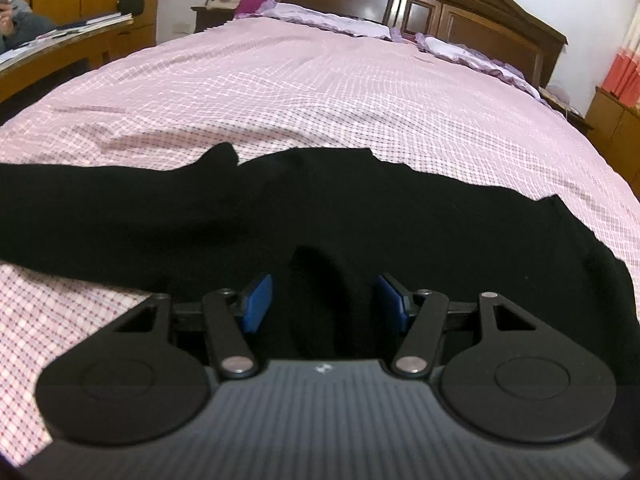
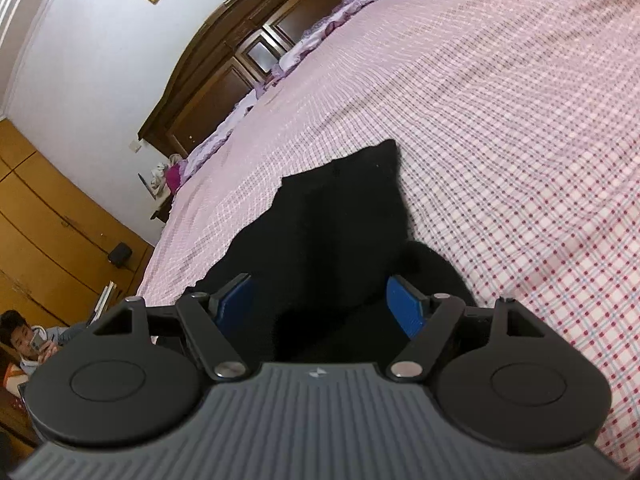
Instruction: Fold small clothes
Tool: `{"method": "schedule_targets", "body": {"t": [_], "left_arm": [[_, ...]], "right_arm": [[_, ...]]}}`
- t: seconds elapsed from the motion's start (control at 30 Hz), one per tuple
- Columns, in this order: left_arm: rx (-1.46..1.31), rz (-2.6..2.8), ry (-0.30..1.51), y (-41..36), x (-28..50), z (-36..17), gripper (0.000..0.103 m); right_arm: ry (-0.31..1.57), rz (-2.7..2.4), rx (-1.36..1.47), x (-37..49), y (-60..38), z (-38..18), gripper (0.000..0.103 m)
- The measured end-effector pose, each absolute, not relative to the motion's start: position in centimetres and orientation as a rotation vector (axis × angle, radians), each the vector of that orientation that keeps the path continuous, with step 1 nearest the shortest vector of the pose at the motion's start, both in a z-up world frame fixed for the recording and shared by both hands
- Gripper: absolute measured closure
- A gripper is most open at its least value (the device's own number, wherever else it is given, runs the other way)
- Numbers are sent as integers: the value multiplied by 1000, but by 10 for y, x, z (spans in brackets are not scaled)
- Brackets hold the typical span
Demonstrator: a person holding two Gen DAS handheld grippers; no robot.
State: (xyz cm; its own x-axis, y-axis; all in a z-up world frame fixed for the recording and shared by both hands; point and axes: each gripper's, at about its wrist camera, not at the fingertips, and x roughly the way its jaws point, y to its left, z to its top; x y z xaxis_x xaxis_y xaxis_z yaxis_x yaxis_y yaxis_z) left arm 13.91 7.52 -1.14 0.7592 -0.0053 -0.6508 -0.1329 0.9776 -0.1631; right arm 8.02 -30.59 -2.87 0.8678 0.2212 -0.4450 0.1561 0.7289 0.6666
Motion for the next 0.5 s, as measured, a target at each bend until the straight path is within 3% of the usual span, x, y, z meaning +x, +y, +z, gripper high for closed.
{"method": "schedule_targets", "body": {"t": [0.5], "left_arm": [[-218,46,715,72,149,-17,43]], "right_arm": [[503,-29,746,91,-325,-18,24]]}}
